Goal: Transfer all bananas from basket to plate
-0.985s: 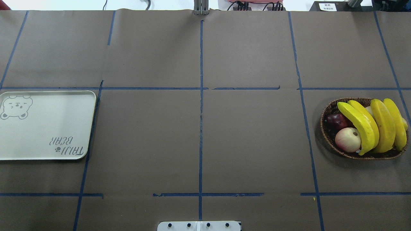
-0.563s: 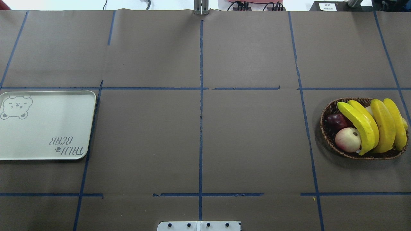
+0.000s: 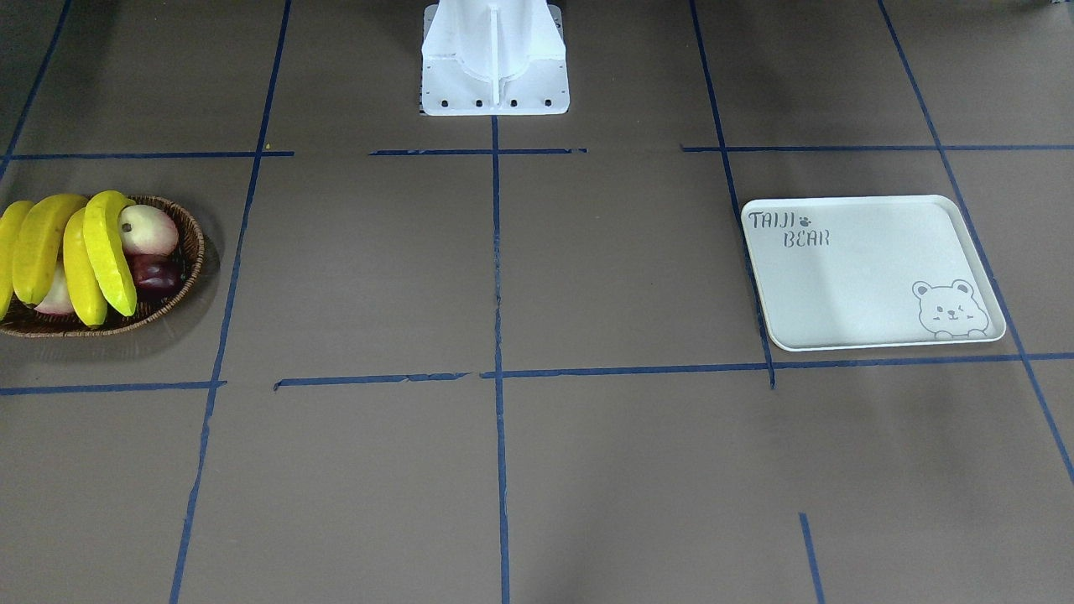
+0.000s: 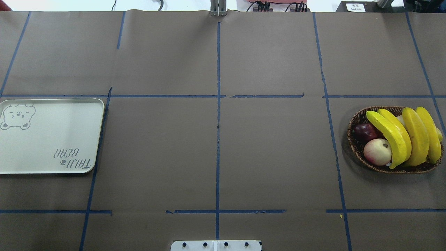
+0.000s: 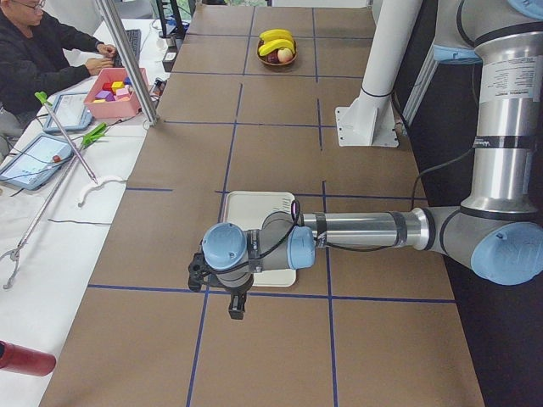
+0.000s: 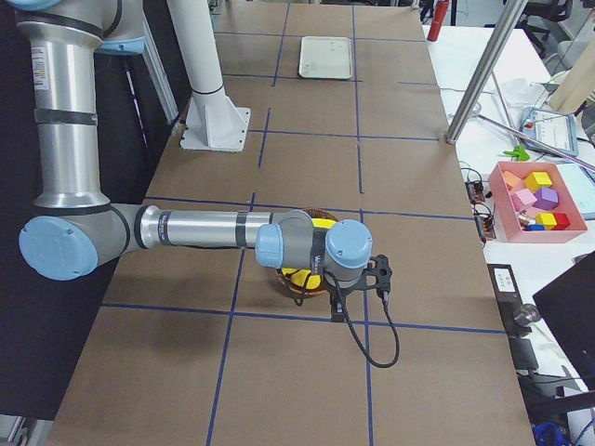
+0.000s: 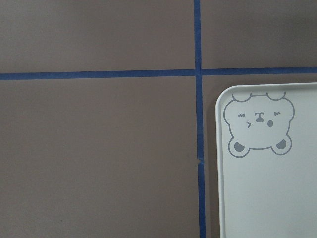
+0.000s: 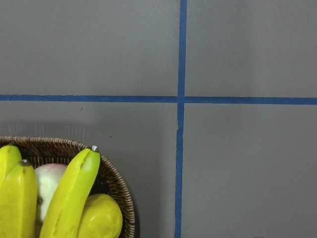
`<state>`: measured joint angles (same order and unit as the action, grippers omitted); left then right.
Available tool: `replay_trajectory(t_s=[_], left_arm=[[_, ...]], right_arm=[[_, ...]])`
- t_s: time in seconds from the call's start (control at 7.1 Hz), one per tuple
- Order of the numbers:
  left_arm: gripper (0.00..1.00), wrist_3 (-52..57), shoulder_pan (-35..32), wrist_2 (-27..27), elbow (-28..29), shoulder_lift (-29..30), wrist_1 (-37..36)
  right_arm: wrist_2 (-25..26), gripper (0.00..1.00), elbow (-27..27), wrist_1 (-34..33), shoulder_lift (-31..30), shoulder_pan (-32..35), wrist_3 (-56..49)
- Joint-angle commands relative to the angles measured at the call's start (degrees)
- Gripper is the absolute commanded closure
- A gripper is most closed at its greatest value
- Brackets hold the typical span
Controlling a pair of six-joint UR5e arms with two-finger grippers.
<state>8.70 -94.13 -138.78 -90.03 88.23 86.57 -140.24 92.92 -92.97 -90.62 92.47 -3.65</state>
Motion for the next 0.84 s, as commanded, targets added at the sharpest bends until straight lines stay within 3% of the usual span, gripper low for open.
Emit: replay_trajectory(t_s=[0.0,0.7], left_arm=[[0.00,0.00,0.00,0.00,-0.15,0.01,0.00],[0.00,-1.84,0.00,-0.53,-1.55,0.10,1.23]], right_arm=[[-0.04,0.00,1.28,0.07,2.10,-0.27,-0.04],[-0.12,0.00,6.46,0.15,5.89,-7.37,5.06]])
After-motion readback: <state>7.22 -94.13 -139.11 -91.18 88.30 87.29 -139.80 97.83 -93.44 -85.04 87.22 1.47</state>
